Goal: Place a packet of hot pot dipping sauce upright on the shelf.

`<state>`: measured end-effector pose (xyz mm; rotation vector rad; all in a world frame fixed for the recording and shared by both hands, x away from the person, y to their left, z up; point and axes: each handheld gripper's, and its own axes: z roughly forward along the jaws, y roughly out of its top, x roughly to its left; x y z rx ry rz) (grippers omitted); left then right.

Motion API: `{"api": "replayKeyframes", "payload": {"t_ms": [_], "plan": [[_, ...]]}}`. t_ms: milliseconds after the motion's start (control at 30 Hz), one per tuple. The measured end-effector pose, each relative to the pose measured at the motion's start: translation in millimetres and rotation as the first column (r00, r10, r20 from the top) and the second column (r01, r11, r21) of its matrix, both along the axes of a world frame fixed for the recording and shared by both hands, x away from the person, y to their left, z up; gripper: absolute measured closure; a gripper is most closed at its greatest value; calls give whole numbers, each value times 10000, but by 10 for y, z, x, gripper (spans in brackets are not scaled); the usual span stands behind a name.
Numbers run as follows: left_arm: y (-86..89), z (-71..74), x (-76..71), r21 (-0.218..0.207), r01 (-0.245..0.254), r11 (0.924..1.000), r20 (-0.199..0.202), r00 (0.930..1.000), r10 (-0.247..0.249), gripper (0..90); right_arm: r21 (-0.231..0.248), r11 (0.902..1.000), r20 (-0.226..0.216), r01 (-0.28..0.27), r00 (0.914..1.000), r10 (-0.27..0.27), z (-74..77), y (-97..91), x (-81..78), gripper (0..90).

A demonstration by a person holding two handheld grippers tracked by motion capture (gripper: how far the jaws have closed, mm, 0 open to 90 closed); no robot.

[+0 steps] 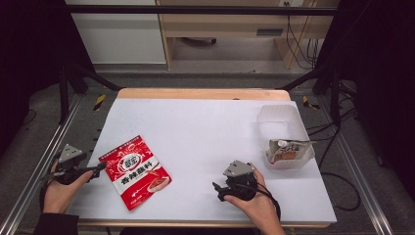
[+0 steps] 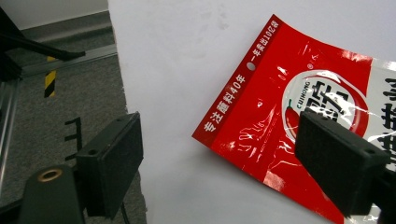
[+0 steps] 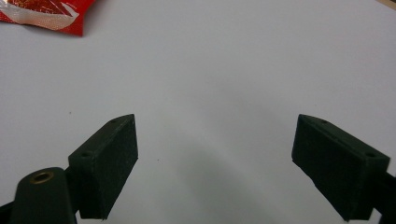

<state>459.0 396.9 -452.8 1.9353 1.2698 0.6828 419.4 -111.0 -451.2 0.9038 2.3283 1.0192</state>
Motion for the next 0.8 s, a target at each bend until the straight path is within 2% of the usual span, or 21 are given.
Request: {"api": "replayKeyframes", "payload": {"t_ms": [67, 133, 200, 333, 367, 800], "plan": [[-5, -18, 29, -104, 108, 9999, -107, 9999, -109, 162, 3, 10000, -81, -17, 10000, 17, -12, 7, 3, 150], [-7, -37, 56, 18, 245, 9997, -245, 9994, -244, 165, -78, 9999, -109, -66, 9999, 66, -24, 13, 7, 151], [-24, -56, 81, -79, 293, 9995, -348, 9990, -295, 167, -173, 9998, -124, -100, 9999, 98, -31, 20, 6, 151], [-57, -89, 140, 42, 531, 9986, -529, 9972, -528, 167, -270, 9995, -201, -156, 9997, 150, -44, 37, 2, 152], [-59, -101, 157, 54, 635, 9980, -692, 9956, -629, 166, -272, 9995, -192, -177, 9997, 172, -48, 40, 4, 153], [-96, -172, 210, 5, 858, 9963, -974, 9916, -853, 162, -404, 9987, -259, -316, 9992, 305, -63, 66, 4, 153]]}}
